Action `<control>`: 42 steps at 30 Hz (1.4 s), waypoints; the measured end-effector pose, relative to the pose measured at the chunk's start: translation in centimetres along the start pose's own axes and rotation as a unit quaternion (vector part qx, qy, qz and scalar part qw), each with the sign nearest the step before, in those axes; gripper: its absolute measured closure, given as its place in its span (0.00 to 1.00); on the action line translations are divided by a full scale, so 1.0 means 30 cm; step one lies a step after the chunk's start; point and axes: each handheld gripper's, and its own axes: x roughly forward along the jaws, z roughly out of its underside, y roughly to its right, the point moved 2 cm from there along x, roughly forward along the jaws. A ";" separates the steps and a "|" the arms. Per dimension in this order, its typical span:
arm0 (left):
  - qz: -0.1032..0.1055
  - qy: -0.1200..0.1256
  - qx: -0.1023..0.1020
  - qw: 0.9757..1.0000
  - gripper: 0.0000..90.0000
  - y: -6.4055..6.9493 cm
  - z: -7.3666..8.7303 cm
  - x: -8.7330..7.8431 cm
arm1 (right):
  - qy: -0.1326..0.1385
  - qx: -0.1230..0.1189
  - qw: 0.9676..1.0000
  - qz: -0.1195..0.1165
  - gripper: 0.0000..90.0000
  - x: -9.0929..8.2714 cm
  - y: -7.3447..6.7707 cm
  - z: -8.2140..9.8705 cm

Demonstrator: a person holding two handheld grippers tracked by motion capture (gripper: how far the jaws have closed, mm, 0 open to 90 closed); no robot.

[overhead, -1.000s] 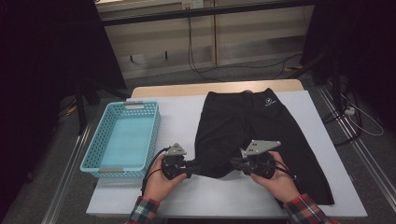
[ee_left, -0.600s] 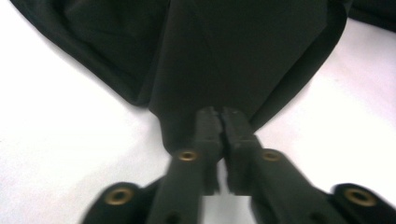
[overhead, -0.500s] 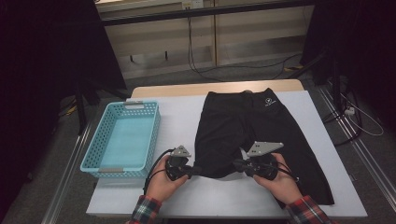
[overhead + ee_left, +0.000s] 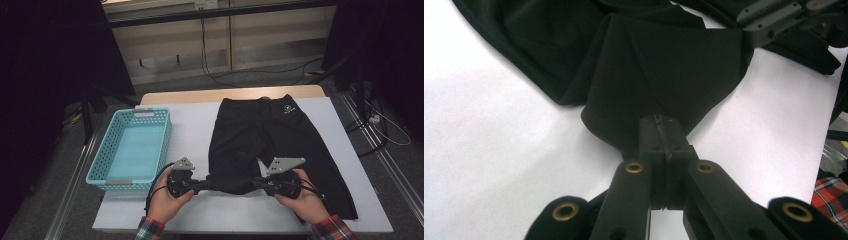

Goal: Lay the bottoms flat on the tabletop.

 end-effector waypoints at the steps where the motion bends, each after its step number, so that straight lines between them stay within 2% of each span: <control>1: -0.009 0.012 0.005 1.000 1.00 -0.003 0.001 0.008 | 0.000 -0.002 1.000 0.001 0.93 -0.003 -0.005 0.000; 5: -0.007 0.001 0.005 1.000 0.80 -0.018 0.016 0.044 | -0.004 -0.006 1.000 0.001 0.93 0.005 -0.007 0.005; 6: -0.009 -0.008 0.008 1.000 0.80 -0.021 0.018 0.048 | -0.007 -0.004 1.000 0.000 0.93 0.008 -0.005 0.007; 9: -0.020 -0.005 0.006 1.000 0.71 -0.021 0.019 0.057 | -0.008 -0.002 1.000 0.001 0.94 0.008 0.002 0.013; 11: -0.020 -0.010 0.008 1.000 0.70 -0.021 0.020 0.062 | -0.008 -0.002 1.000 0.003 0.94 0.005 0.005 0.013; 12: -0.034 -0.015 0.009 0.999 0.70 -0.019 0.022 0.067 | -0.008 -0.001 1.000 0.003 0.94 0.005 0.006 0.013; 13: -0.033 -0.022 0.012 0.999 0.70 -0.024 0.024 0.068 | -0.008 -0.002 1.000 0.004 0.94 0.005 0.007 0.014; 15: -0.036 -0.013 0.002 0.999 0.70 -0.034 0.025 0.067 | -0.009 -0.003 1.000 0.004 0.94 0.008 0.009 0.015; 17: -0.051 -0.004 -0.006 0.999 0.65 -0.048 0.024 0.057 | -0.010 -0.003 1.000 0.004 0.94 0.010 0.009 0.016; 20: -0.055 0.002 -0.017 0.998 0.62 -0.062 0.026 0.046 | -0.010 -0.003 1.000 0.004 0.94 0.011 0.009 0.015; 22: -0.054 -0.004 -0.020 0.998 0.62 -0.067 0.030 0.048 | -0.010 -0.003 1.000 0.004 0.94 0.011 0.010 0.015; 23: -0.047 -0.007 -0.024 0.999 0.66 -0.064 0.031 0.054 | -0.011 -0.004 1.000 0.004 0.94 0.012 0.010 0.015; 26: -0.033 -0.025 -0.020 0.999 0.81 -0.048 0.023 0.065 | -0.011 -0.004 1.000 0.004 0.94 0.015 0.009 0.014; 28: -0.029 -0.038 -0.028 0.998 0.89 -0.037 0.019 0.069 | -0.011 -0.008 1.000 0.002 0.94 0.016 0.006 0.012; 29: -0.021 -0.049 -0.034 0.998 0.96 -0.033 0.018 0.068 | -0.011 -0.010 1.000 0.004 0.94 0.015 0.003 0.012; 30: -0.015 -0.047 -0.039 0.998 0.98 -0.028 0.015 0.065 | -0.011 -0.011 1.000 0.003 0.94 0.014 0.002 0.011; 35: 0.003 -0.018 -0.044 0.999 1.00 -0.015 -0.013 0.003 | 0.001 -0.013 1.000 0.006 0.94 -0.016 0.000 0.002; 38: 0.011 -0.017 -0.059 0.998 1.00 -0.028 -0.004 -0.023 | 0.006 -0.008 1.000 0.009 0.94 -0.036 0.003 -0.003; 42: 0.009 -0.015 -0.071 0.997 1.00 -0.031 0.003 -0.039 | 0.004 -0.009 1.000 0.004 0.93 -0.061 -0.003 0.011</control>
